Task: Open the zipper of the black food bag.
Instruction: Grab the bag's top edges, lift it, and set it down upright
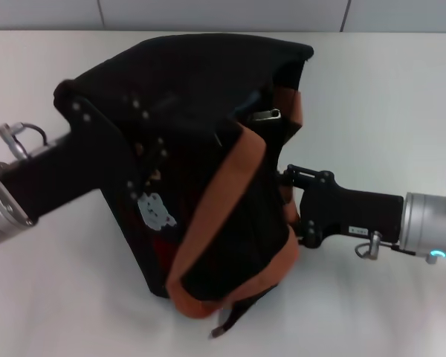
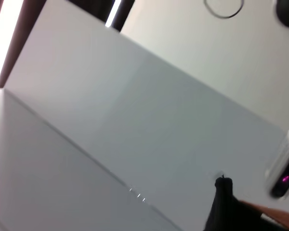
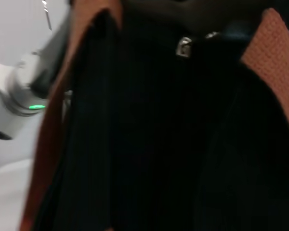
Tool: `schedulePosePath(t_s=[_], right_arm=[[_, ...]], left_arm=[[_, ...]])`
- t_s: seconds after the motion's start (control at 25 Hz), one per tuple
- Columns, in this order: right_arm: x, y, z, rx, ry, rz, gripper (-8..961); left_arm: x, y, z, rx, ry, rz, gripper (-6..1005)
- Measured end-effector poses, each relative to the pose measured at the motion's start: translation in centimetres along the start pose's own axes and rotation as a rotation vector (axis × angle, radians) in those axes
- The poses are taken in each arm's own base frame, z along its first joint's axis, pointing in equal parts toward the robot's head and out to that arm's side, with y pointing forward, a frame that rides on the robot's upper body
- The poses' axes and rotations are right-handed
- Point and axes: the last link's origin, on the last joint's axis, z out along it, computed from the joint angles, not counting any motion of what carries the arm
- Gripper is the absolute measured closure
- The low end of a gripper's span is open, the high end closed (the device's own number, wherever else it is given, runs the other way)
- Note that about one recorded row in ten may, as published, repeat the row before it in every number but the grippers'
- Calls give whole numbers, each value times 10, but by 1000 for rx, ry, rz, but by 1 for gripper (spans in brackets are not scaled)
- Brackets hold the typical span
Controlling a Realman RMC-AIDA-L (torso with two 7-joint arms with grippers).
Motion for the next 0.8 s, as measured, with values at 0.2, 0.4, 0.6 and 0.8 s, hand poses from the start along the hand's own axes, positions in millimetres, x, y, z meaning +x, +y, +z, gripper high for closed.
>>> schedulePosePath(t_s=[0.2,0.4,0.6,0.8], right_arm=[[-5,-17,9,111,-20,-30,116],[-2,-9,3,123,-74,-38,116],[11,-2,-28,253,-183,14,116],[25,4,-75,578,-383,57,116]], left_arm=[[6,20,4,-36,27,15,901],[6,32,9,-57,27,14,902],[5,35,10,-77,20,8,903],[4,37,11,-81,16,1,903]])
